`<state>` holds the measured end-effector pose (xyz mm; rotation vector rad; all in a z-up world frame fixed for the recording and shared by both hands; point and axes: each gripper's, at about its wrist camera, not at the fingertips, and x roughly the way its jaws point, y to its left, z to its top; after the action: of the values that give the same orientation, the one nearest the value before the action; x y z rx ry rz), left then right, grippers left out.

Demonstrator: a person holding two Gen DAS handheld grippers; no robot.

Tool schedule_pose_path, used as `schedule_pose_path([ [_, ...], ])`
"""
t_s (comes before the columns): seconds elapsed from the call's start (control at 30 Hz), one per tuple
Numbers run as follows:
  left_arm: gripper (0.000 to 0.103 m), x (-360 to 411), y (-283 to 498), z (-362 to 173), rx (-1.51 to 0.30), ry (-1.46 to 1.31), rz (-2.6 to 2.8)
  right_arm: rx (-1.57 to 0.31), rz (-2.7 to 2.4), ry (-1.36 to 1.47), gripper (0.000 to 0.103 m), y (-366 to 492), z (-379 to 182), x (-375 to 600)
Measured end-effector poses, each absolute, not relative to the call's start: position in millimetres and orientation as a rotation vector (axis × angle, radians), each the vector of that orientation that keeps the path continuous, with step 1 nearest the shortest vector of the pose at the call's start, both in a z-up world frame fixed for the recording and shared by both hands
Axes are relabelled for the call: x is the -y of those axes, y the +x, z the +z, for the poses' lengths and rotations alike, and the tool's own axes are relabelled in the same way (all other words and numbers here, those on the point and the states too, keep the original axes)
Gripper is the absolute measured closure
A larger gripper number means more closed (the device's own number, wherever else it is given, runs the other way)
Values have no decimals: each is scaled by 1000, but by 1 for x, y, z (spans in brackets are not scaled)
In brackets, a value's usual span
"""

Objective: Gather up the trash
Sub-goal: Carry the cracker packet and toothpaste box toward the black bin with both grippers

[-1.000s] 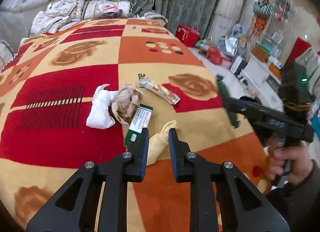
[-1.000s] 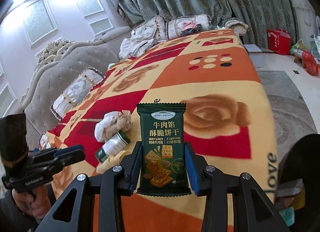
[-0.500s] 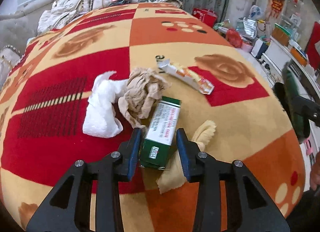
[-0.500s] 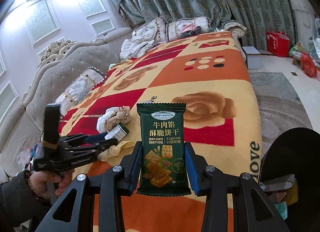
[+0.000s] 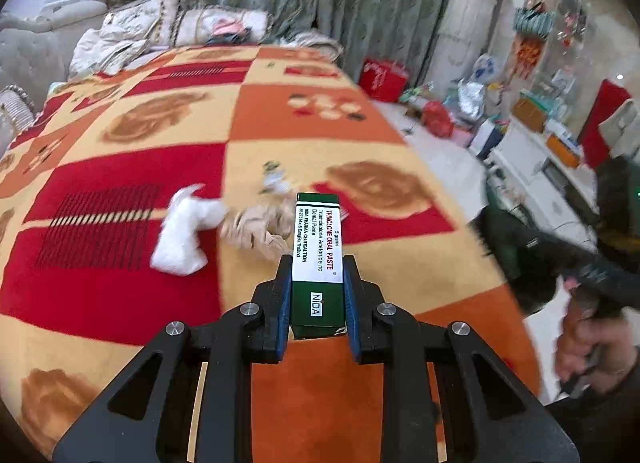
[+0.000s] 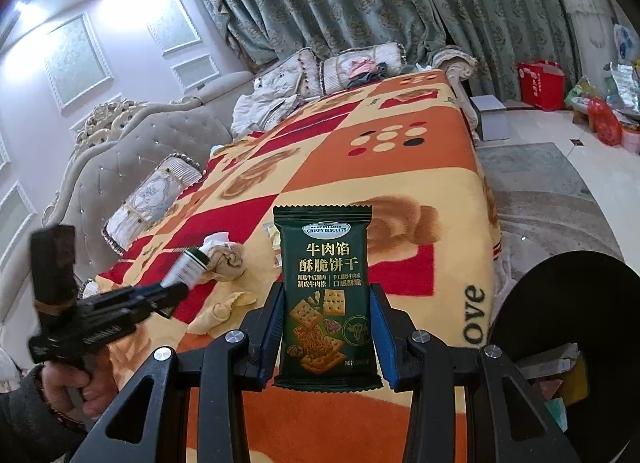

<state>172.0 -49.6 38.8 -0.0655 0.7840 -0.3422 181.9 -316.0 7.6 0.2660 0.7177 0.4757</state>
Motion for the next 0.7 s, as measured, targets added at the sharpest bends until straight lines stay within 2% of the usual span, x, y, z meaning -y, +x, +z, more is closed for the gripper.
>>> schedule_pose_path([
  [0.2,83,92,157,59,-745,-36,-444,-707,446,286,64,178,9,332],
  [0.7,83,160,155,41,-776,-17,-573,-694,292,352,64,167,7,394],
])
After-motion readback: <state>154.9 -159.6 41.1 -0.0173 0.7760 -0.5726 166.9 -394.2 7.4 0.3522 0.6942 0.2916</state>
